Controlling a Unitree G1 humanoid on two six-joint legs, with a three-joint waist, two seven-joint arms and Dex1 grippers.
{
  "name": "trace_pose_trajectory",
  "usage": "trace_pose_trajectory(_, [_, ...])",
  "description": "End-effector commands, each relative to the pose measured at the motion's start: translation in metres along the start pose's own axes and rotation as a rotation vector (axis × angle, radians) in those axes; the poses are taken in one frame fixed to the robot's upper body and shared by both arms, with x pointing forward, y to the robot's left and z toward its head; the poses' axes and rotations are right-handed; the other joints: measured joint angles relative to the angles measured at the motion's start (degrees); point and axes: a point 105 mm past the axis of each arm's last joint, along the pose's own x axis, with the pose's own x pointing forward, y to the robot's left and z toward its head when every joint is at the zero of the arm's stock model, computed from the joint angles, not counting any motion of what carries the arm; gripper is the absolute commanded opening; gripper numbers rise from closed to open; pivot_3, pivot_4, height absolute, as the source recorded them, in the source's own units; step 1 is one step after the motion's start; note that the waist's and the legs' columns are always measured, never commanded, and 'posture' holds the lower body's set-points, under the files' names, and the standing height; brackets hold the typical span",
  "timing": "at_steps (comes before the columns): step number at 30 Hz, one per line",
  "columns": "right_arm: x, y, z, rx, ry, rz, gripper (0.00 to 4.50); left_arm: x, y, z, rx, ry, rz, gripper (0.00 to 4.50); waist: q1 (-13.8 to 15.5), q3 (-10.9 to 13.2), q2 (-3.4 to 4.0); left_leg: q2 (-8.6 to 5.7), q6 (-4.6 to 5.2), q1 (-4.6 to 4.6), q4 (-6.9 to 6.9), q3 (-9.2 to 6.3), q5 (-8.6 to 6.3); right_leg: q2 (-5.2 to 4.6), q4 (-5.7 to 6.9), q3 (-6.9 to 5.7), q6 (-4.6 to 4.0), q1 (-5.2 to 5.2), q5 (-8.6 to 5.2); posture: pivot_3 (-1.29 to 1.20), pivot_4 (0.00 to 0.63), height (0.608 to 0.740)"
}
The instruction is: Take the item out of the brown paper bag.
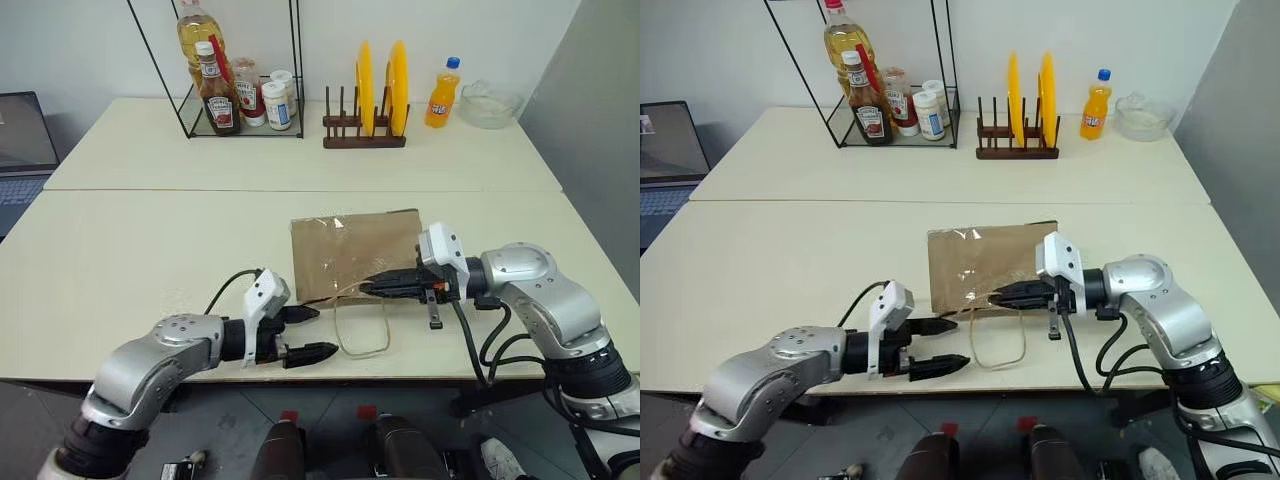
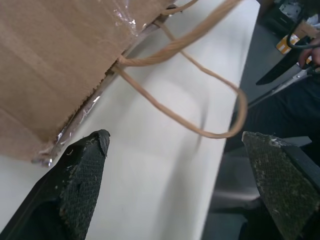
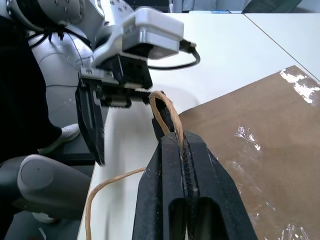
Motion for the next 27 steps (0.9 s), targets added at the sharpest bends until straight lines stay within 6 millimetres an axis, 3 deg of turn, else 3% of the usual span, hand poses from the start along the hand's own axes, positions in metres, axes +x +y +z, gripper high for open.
trace_pose_trajectory(1, [-0.003, 0.001, 0.014, -0.043, -0.031, -0.009, 0.01, 0.009, 0.003, 0.014, 0.015, -0.064, 0.005, 4.5, 0.0, 0.0, 0.0, 0.0, 0.0, 0.01, 0.0, 0.0, 0.0, 0.0, 0.0, 0.0, 0.01, 0.0, 0.0, 0.0, 0.15, 0.74])
trace_pose_trajectory(6, [-0.003, 0.004, 0.01, -0.039, -0.021, -0.009, 0.01, 0.018, -0.001, 0.021, -0.004, -0.104, -0.016, 4.5, 0.0, 0.0, 0.0, 0.0, 0.0, -0.01, 0.0, -0.01, 0.0, 0.0, 0.0, -0.01, 0.02, 0.0, -0.01, 0.0, 0.15, 0.74])
trace_pose_trajectory(10, [-0.002, 0.002, 0.012, -0.042, -0.028, -0.021, 0.0, 0.019, -0.001, 0.009, 0.011, -0.066, -0.007, 3.72, -0.1, 0.0, 0.0, 0.01, 0.0, 0.01, -0.01, -0.02, 0.0, 0.01, 0.0, 0.0, 0.02, 0.0, -0.01, 0.0, 0.15, 0.74])
trace_pose_trajectory(22, [-0.006, -0.015, 0.022, -0.064, -0.047, -0.073, 0.0, 0.022, 0.0, 0.002, 0.007, -0.065, 0.015, 0.05, -0.1, 0.0, 0.0, 0.01, 0.0, 0.01, -0.02, -0.02, 0.0, 0.01, -0.01, -0.01, 0.04, 0.0, -0.02, 0.0, 0.15, 0.74])
trace_pose_trajectory(27, [-0.006, -0.026, 0.031, -0.075, -0.066, -0.101, 0.0, 0.024, 0.007, -0.011, -0.002, -0.034, 0.039, 0.05, -0.1, 0.0, 0.0, 0.01, 0.0, 0.02, -0.03, -0.02, 0.0, 0.01, -0.01, 0.0, 0.03, 0.0, -0.01, 0.0, 0.15, 0.74])
